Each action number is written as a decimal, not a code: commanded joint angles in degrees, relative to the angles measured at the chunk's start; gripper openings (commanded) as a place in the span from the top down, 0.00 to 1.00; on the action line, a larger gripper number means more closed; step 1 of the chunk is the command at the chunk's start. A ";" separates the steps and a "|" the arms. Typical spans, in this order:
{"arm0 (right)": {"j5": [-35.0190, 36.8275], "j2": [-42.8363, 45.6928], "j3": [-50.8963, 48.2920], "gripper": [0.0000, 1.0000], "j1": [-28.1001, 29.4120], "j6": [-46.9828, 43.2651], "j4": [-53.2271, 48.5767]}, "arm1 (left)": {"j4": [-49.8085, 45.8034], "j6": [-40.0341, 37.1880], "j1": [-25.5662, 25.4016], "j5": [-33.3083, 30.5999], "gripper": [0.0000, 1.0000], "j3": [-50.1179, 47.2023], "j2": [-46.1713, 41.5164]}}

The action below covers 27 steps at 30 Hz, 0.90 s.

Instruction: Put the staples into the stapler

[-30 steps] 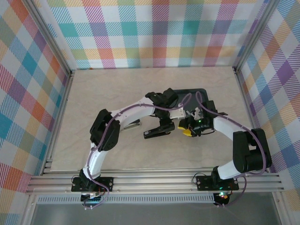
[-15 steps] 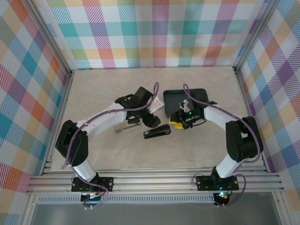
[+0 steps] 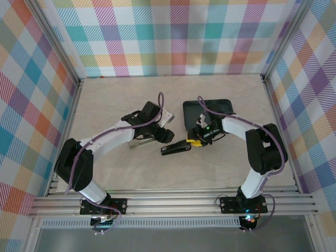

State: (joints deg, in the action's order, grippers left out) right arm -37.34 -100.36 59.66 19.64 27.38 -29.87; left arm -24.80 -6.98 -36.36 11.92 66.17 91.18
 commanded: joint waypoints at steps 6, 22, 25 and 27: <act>4.65 -4.75 -2.92 0.67 0.39 -0.84 -0.90 | 0.98 2.37 0.86 -0.23 0.32 -1.05 -1.87; 12.59 10.62 -0.93 0.53 -0.07 -2.37 0.14 | 7.25 5.02 6.85 -11.87 0.23 -2.83 -10.97; 18.95 15.51 -1.51 0.48 -1.13 -4.04 0.77 | 12.14 5.54 10.18 -17.73 0.18 -5.28 -14.65; 23.82 18.58 -2.02 0.44 -1.74 -6.33 1.88 | 16.02 6.27 12.36 -22.63 0.10 -7.85 -17.15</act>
State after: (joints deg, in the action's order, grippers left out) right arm -22.28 -84.73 57.63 18.72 24.67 -28.10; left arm -15.55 -2.20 -26.30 -2.35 61.17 77.32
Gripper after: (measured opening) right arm 0.555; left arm 0.880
